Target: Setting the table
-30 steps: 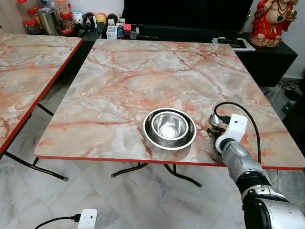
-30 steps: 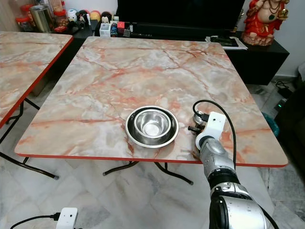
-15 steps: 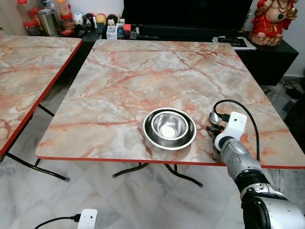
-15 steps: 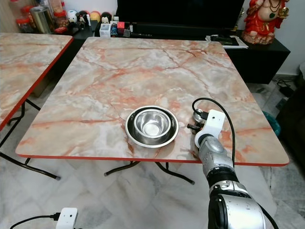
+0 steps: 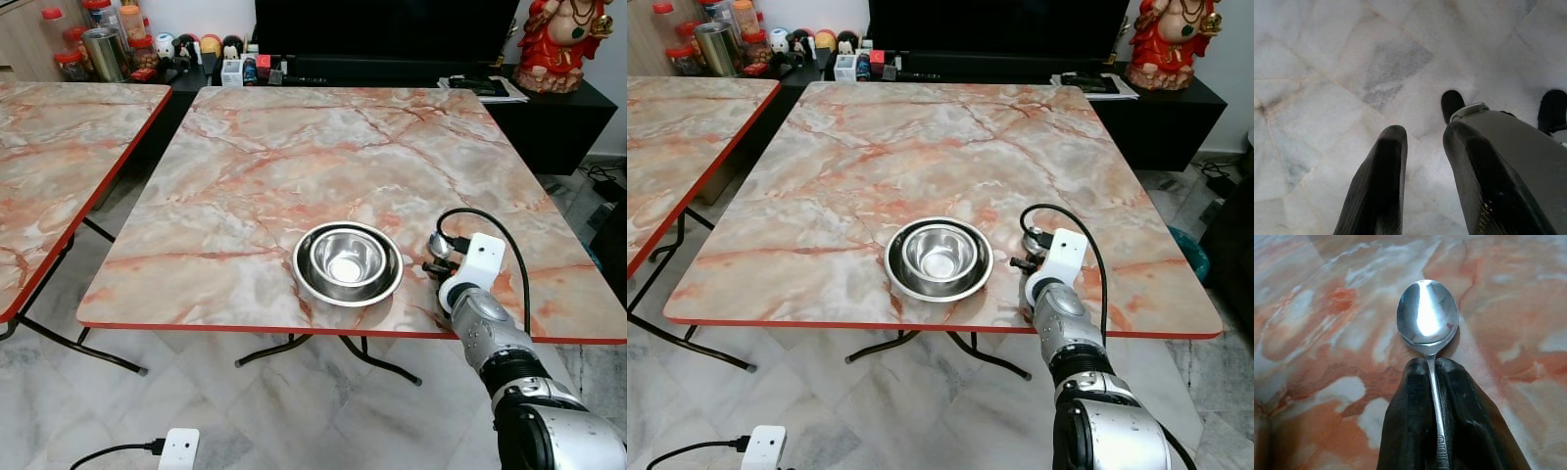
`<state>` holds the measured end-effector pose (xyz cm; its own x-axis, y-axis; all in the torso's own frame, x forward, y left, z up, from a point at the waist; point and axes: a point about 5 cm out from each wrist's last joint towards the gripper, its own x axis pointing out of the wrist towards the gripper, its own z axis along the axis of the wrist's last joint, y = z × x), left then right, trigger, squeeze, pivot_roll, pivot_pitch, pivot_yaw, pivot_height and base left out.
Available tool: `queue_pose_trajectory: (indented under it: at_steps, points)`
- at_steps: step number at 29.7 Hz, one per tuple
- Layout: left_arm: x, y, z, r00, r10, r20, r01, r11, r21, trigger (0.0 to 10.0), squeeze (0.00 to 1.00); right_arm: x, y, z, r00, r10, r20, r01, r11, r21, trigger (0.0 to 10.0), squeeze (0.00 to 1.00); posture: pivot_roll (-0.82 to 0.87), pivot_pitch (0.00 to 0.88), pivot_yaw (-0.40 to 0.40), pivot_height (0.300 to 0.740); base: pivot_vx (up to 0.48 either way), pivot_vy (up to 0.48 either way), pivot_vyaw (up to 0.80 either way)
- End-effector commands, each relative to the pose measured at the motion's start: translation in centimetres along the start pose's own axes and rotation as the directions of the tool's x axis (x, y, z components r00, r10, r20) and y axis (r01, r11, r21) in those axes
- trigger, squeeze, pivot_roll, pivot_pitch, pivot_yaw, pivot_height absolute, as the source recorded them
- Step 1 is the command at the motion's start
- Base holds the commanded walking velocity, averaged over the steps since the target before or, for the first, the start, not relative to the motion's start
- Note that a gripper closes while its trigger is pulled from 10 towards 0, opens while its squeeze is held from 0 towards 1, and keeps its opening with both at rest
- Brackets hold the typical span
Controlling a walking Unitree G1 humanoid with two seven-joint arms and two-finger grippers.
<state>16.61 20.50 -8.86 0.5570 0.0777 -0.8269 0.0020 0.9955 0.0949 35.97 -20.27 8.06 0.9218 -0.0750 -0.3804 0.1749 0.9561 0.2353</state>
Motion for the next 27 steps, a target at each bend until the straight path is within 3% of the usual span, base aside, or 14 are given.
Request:
queue_pose_trajectory:
  at_steps: [1,18,27]
  points:
    - [-0.05,0.23,-0.25,1.000,0.013,-0.013,-0.013,0.999,0.033,10.0,0.00,0.01,-0.05,0.51,1.000,0.005,0.021,-0.005,1.000,-0.012,10.0,0.00,0.03,0.021,0.005,0.736,0.000,-0.450,0.00]
    - [-0.04,0.16,-0.25,1.000,0.012,-0.015,-0.011,1.000,0.027,10.0,0.00,-0.04,-0.56,0.84,1.000,-0.003,0.028,0.004,1.000,-0.025,10.0,0.00,0.03,0.025,0.002,0.736,0.000,-0.400,0.00]
    - [-0.04,0.13,-0.30,1.000,0.015,-0.017,-0.015,1.000,0.019,10.0,0.00,-0.02,-0.38,0.96,1.000,0.001,0.031,-0.001,1.000,-0.018,10.0,0.00,0.03,0.024,0.000,0.736,0.000,0.000,0.00]
